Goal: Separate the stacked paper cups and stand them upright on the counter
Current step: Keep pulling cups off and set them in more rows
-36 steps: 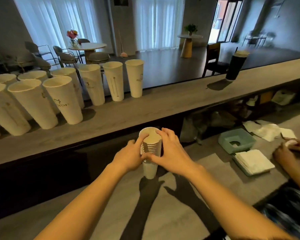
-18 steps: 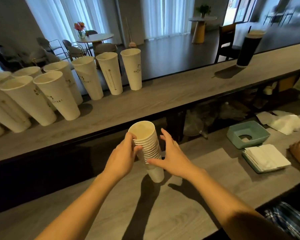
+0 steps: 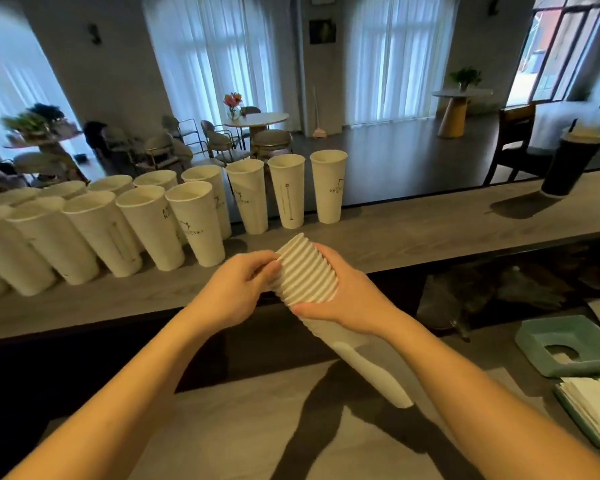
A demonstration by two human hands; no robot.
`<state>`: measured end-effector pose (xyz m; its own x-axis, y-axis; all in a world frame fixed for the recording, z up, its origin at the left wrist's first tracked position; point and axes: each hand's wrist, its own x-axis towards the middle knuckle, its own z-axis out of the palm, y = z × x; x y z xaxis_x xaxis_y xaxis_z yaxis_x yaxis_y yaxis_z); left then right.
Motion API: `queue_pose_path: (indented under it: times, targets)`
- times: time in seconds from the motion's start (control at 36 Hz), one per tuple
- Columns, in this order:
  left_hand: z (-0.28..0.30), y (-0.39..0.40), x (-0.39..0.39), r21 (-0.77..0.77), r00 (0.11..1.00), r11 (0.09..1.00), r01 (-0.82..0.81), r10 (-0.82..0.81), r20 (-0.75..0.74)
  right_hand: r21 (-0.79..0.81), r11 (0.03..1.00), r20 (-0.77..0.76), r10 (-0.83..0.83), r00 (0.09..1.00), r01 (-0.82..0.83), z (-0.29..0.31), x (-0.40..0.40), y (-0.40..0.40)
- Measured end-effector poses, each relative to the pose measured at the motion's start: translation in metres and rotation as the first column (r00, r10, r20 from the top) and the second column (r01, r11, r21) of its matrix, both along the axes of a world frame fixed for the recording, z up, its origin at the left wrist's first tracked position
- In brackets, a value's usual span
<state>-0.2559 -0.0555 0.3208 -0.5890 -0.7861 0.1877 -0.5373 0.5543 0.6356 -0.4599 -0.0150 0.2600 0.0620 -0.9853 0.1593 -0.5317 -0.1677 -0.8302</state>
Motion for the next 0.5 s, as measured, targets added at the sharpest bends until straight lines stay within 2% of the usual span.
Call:
queue_pose_path:
  times: [0.19, 0.36, 0.5]
  targets:
    - [0.022, -0.019, 0.007, 0.045, 0.995, 0.999, 0.004, 0.001, -0.105, -0.018, 0.999, -0.036, 0.030, 0.999, -0.031, 0.026, -0.001, -0.020]
    - [0.036, -0.035, 0.001, 0.027, 0.991, 1.000, -0.006, 0.010, -0.137, -0.029, 0.998, -0.016, 0.050, 0.999, -0.051, 0.037, -0.007, -0.039]
    - [0.047, -0.051, -0.008, 0.088, 0.986, 0.996, 0.025, -0.010, -0.165, -0.045, 0.996, -0.016, 0.073, 0.997, -0.074, 0.045, -0.016, -0.057]
